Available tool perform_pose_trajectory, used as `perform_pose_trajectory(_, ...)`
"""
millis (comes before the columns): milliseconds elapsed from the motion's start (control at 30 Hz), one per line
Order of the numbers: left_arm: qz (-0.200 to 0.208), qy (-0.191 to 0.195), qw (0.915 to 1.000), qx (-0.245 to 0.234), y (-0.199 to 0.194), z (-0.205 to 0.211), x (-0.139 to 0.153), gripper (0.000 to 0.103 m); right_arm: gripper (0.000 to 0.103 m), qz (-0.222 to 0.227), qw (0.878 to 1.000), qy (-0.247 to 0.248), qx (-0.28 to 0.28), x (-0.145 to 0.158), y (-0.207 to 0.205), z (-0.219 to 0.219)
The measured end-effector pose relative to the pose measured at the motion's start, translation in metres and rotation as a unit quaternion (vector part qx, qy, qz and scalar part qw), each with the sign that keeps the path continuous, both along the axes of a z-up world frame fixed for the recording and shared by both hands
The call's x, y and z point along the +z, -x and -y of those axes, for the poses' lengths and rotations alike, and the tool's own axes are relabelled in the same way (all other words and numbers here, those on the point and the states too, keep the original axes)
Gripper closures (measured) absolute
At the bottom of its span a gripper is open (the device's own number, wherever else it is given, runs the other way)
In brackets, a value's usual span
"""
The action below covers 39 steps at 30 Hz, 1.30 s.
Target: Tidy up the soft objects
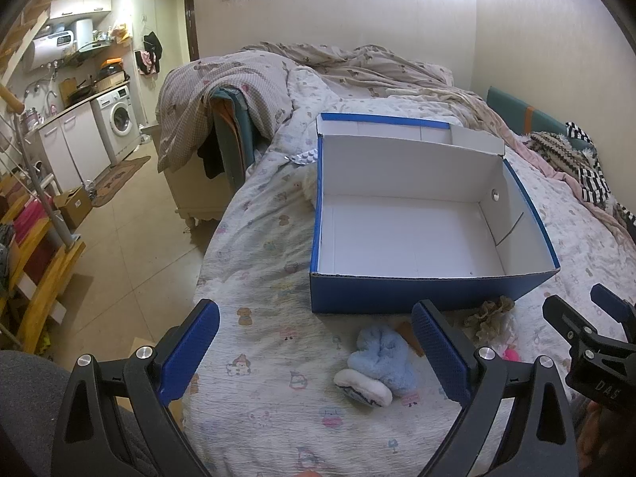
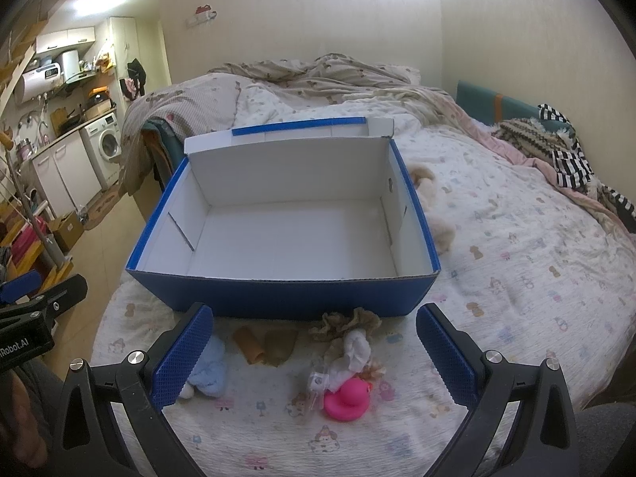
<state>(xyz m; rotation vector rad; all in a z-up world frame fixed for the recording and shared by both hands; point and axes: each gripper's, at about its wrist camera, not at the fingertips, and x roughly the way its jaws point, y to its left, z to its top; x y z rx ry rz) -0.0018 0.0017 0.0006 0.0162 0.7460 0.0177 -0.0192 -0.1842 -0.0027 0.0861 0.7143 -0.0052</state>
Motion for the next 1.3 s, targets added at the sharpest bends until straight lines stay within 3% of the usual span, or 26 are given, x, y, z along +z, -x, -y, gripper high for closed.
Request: perform_pose_trajectory(1300,-0.003,0.002,1.0,0.0,-0.0007,0.0006,-0.0038,0.006,0.0,-0.002,1.0,-0.002,0.0,-0.0015,-0.0002,0.0018)
